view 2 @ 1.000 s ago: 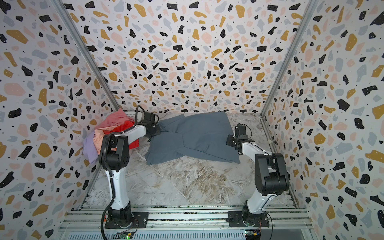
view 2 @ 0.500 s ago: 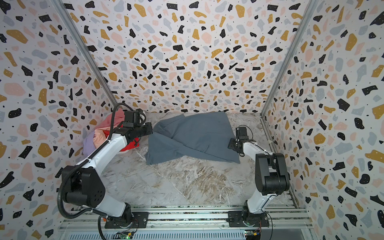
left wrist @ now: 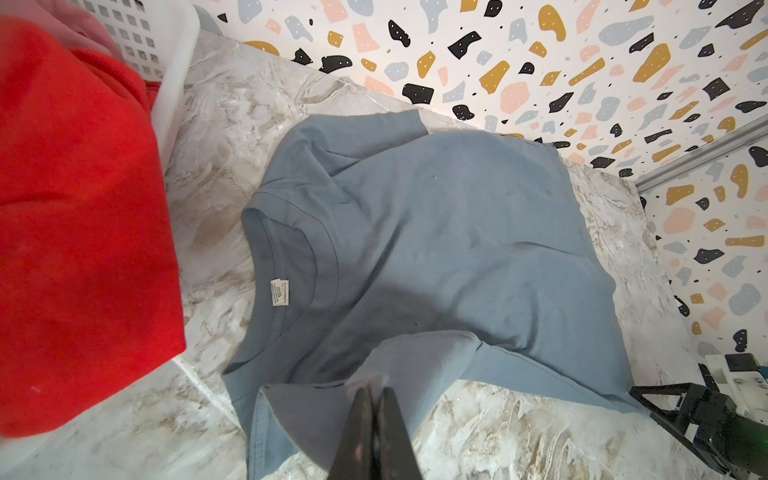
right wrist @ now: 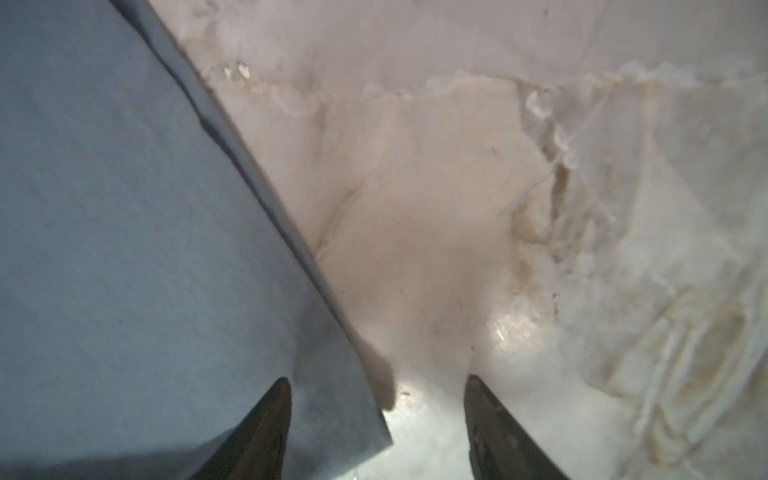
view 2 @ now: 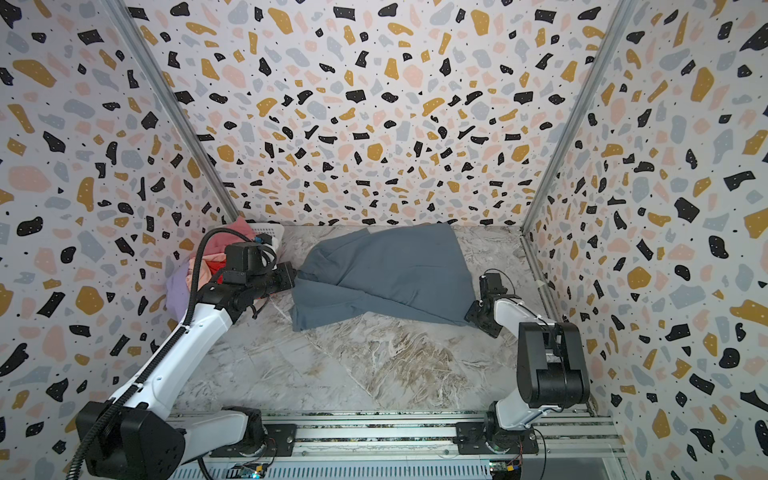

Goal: Fold and stack the t-shirts
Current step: 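Lift the shirt high with both grippers, shaking it out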

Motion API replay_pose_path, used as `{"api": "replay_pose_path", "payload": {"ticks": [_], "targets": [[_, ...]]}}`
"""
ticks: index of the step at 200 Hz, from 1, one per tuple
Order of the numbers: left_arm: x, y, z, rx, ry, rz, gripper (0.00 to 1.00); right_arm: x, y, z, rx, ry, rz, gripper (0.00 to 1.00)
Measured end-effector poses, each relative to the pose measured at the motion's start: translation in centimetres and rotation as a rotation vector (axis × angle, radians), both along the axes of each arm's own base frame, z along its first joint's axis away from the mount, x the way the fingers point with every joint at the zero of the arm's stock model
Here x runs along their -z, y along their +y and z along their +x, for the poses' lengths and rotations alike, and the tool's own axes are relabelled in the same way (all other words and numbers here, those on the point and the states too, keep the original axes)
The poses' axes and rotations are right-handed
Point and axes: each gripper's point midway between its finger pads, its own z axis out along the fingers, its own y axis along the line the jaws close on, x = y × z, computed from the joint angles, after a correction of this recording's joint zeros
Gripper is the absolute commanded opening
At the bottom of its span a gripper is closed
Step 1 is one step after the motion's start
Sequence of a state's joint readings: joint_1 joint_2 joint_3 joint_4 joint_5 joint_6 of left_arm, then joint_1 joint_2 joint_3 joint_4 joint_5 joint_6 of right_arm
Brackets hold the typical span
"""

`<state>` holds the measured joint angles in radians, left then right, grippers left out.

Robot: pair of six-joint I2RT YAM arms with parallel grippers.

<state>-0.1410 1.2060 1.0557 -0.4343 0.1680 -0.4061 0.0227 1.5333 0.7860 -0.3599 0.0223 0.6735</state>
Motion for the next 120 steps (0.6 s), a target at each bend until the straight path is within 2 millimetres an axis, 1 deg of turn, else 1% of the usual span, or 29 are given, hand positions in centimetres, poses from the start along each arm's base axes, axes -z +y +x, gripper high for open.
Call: {"api": "replay_pose_path", "payload": {"ticks": [15, 25, 26, 30, 32, 35, 47, 48, 62, 73, 87, 94, 100, 105, 106, 111, 112, 115, 117, 118, 119, 120], "targets": [[0.1, 0.0, -0.3, -0.003, 0.002, -0.003, 0.0, -0.1, 0.3, 0.0, 0.017, -0.017, 0.024, 0.59], [-0.1, 0.1, -0.5, -0.005, -0.002, -0.007, 0.0, -0.1, 0.5, 0.2, 0.029, -0.028, 0.042, 0.51], [-0.1, 0.1, -0.5, -0.005, -0.003, -0.007, 0.0, -0.1, 0.5, 0.2, 0.032, -0.031, 0.046, 0.49], [-0.1, 0.1, -0.6, -0.006, -0.004, -0.008, 0.0, -0.1, 0.7, 0.3, 0.031, -0.037, 0.053, 0.45], [-0.2, 0.1, -0.6, -0.006, -0.005, -0.008, 0.0, -0.1, 0.8, 0.4, 0.033, -0.04, 0.059, 0.41], [-0.3, 0.1, -0.7, -0.008, -0.007, -0.011, 0.0, 0.0, 0.9, 0.5, 0.035, -0.043, 0.062, 0.38], [-0.6, 0.1, -0.8, -0.013, -0.017, -0.019, 0.0, 0.1, 1.7, 0.8, 0.032, -0.056, 0.085, 0.2], [-0.6, 0.1, -0.8, -0.014, -0.018, -0.02, 0.0, 0.1, 1.8, 0.8, 0.028, -0.056, 0.084, 0.17], [-1.0, 0.1, -0.9, -0.018, -0.029, -0.028, 0.0, 0.2, 2.9, 1.4, 0.021, -0.071, 0.103, 0.05], [-1.4, 0.1, -1.0, -0.02, -0.04, -0.032, 0.0, 0.1, 3.5, 1.7, 0.02, -0.083, 0.113, 0.0], [-2.0, 0.2, -1.1, -0.02, -0.061, -0.035, 0.0, -0.4, 3.8, 2.1, 0.014, -0.108, 0.112, 0.0], [-2.6, 0.2, -1.1, -0.02, -0.075, -0.035, 0.0, -1.2, 3.7, 2.5, 0.015, -0.13, 0.104, 0.0], [-3.0, 0.2, -1.1, -0.019, -0.083, -0.037, 0.0, -2.3, 3.5, 3.1, 0.018, -0.163, 0.089, 0.0], [-3.6, 0.2, -1.1, -0.017, -0.097, -0.037, 0.0, -3.8, 3.2, 3.8, 0.018, -0.208, 0.071, 0.0], [-3.7, 0.1, -1.0, -0.017, -0.1, -0.037, 0.0, -3.8, 3.2, 3.8, 0.018, -0.208, 0.071, 0.0], [-4.8, 0.1, -0.9, -0.013, -0.124, -0.038, 0.0, -6.2, 2.8, 4.9, 0.019, -0.273, 0.049, 0.0], [-4.8, 0.1, -0.9, -0.013, -0.124, -0.038, 0.0, -6.2, 2.8, 4.9, 0.019, -0.273, 0.049, 0.0], [-5.3, 0.1, -0.8, -0.011, -0.136, -0.04, 0.0, -7.3, 2.7, 5.3, 0.02, -0.305, 0.045, 0.0], [-5.9, 0.0, -0.7, -0.009, -0.15, -0.04, 0.0, -8.6, 2.6, 5.8, 0.017, -0.339, 0.036, 0.0], [-5.9, 0.0, -0.7, -0.009, -0.15, -0.04, 0.0, -8.6, 2.6, 5.8, 0.017, -0.339, 0.036, 0.0], [-6.3, 0.0, -0.7, -0.007, -0.159, -0.041, 0.0, -9.2, 2.5, 6.0, 0.017, -0.356, 0.026, 0.0], [-6.3, 0.0, -0.7, -0.007, -0.159, -0.041, 0.0, -10.2, 2.4, 6.3, 0.017, -0.381, 0.023, 0.0]]}}
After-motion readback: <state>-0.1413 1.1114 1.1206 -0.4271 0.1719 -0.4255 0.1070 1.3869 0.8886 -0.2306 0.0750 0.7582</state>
